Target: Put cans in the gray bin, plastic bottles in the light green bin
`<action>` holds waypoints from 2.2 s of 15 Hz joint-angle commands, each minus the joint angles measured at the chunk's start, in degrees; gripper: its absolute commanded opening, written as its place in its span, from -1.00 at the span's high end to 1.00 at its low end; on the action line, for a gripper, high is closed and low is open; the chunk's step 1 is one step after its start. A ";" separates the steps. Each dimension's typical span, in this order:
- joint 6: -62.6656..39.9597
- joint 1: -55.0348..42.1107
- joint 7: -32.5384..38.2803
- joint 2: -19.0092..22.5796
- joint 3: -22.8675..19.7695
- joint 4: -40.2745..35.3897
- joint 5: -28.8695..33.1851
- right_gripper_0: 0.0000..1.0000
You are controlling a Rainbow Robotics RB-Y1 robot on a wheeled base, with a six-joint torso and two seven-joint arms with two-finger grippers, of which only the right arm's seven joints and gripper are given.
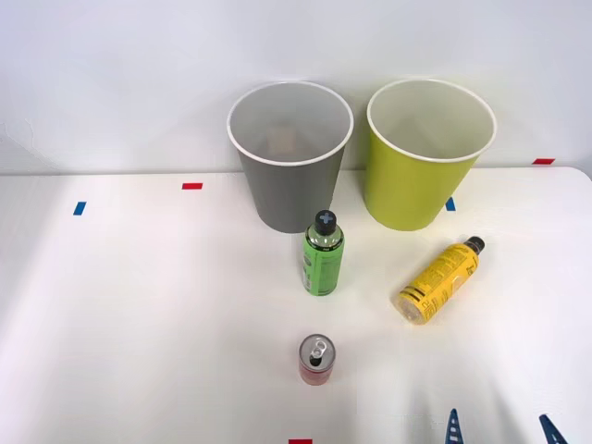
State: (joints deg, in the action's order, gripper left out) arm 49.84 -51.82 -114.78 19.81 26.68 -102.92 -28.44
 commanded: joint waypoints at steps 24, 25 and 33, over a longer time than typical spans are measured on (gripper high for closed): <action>-120.77 30.99 23.64 -18.14 -32.31 -41.40 16.13 -1.00; -124.46 33.28 26.63 -18.14 -32.13 -41.49 17.63 -1.00; -137.20 46.20 52.65 -10.49 -29.67 -35.42 19.82 -1.00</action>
State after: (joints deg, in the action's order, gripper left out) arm -87.27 -7.60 -65.91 7.07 -3.81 -140.77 -8.59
